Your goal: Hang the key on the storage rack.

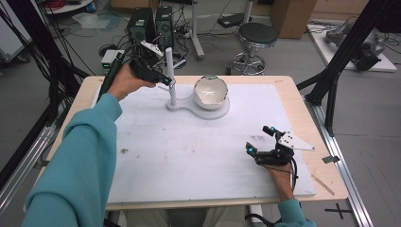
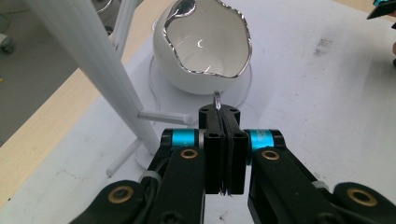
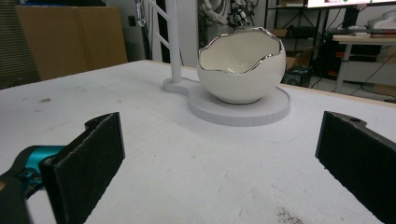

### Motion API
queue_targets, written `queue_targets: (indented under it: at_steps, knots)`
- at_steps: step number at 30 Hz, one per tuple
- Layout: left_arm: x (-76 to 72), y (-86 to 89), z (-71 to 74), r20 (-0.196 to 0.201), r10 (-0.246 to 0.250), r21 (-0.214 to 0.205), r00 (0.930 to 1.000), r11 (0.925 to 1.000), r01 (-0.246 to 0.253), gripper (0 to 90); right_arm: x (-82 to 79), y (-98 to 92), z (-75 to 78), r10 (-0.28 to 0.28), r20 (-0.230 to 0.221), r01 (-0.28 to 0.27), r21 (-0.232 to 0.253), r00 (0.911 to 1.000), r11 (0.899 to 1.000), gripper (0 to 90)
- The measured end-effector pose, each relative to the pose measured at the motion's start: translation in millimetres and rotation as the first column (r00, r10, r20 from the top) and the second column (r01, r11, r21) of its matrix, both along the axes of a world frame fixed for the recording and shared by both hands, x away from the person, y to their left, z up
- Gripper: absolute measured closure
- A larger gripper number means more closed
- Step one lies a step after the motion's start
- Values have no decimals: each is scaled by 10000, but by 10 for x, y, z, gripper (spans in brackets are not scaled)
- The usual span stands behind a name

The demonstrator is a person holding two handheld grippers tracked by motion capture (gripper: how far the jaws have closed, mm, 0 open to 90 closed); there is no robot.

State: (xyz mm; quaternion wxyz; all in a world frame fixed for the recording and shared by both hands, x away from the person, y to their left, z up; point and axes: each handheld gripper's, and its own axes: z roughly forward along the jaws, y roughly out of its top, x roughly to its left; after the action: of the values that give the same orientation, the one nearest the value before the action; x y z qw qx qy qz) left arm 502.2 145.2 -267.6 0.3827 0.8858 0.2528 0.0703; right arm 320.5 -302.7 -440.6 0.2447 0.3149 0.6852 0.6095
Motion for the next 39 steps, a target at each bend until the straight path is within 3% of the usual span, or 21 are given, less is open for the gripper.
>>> queue_targets:
  at_steps: [4,18,39]
  knots:
    - [30,1,-30,-104,36,46,9999,10000,-35,884,-15,-9,-45,15,-67,-14,86,10000,10000,5]
    - [114,16,-100,-347,222,21,9992,9998,-221,884,-62,-27,-83,55,483,-68,275,9988,9996,5]
    - [198,22,-166,-438,431,-25,9981,9991,-432,883,-70,-21,-87,26,509,-36,197,9987,9998,5]
